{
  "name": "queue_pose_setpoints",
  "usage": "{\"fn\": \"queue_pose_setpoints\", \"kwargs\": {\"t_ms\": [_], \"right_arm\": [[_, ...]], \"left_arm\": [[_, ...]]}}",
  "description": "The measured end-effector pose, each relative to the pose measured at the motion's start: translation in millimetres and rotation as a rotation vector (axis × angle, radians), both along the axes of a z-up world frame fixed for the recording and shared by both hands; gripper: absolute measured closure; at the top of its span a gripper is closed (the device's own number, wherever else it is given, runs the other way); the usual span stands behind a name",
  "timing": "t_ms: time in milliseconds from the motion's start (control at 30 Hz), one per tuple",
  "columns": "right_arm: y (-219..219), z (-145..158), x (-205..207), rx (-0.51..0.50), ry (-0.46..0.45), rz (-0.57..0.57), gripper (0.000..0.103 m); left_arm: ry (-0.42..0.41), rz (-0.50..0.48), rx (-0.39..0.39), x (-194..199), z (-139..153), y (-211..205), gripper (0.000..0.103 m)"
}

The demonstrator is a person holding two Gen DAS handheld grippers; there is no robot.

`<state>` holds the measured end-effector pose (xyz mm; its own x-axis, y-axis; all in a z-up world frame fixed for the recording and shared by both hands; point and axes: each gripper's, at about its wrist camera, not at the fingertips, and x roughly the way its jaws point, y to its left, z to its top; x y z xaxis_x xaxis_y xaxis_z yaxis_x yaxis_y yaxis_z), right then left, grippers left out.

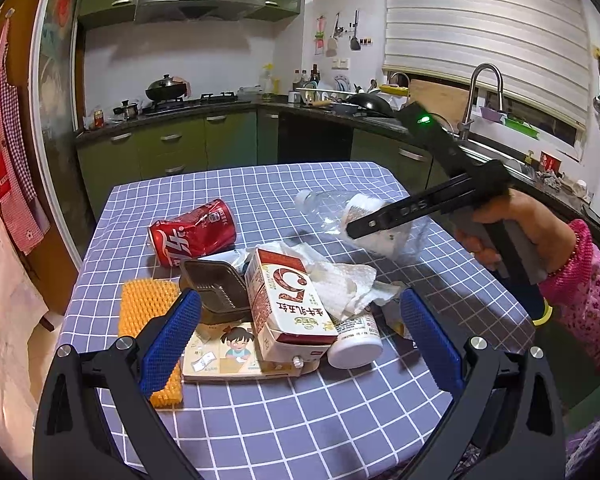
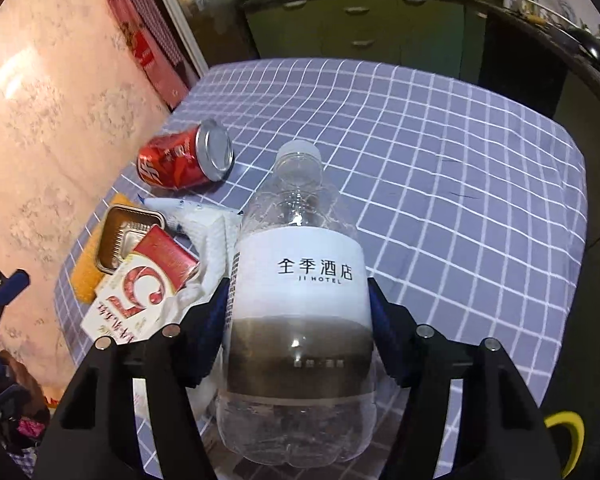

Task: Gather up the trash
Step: 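Carry the water bottle over the bin and open the right gripper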

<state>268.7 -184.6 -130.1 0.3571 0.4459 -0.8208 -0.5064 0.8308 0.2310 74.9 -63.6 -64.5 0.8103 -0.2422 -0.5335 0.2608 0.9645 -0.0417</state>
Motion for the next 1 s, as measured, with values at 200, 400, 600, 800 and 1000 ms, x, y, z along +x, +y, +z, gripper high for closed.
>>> {"fn": "queue_pose_setpoints", "kwargs": {"t_ms": [200,400,600,800,1000], "right_arm": [[-43.5,19.4,-36.5,0.058,-0.039,-0.065,0.041],[-116.5,31.4,-83.4,0.097,-0.104,-0.231,0.041],[-210.0,13.2,-133.7,0.086,-0.083,-0.472,0.041],[-274.8,-29.2,-156.3,0.049,0.015,-0.649,0.041],[-299.1,-71.6,-154.7,0.033,0.103,-0.716,0.041]], "left_arm": [[-0.008,-0.009,0.004,-3.3,2.9,-4.6,0.005],[-0.007,-0.026,0.002,-5.8,3.0,-11.2,0.005],[-0.001,-0.045,0.007,-6.4,1.4,-19.5,0.005],[0.007,-0.067,0.022,-5.7,0.5,-31.0,0.005],[-0.002,-0.084,0.047,-8.5,4.9,-42.1,0.005]]}}
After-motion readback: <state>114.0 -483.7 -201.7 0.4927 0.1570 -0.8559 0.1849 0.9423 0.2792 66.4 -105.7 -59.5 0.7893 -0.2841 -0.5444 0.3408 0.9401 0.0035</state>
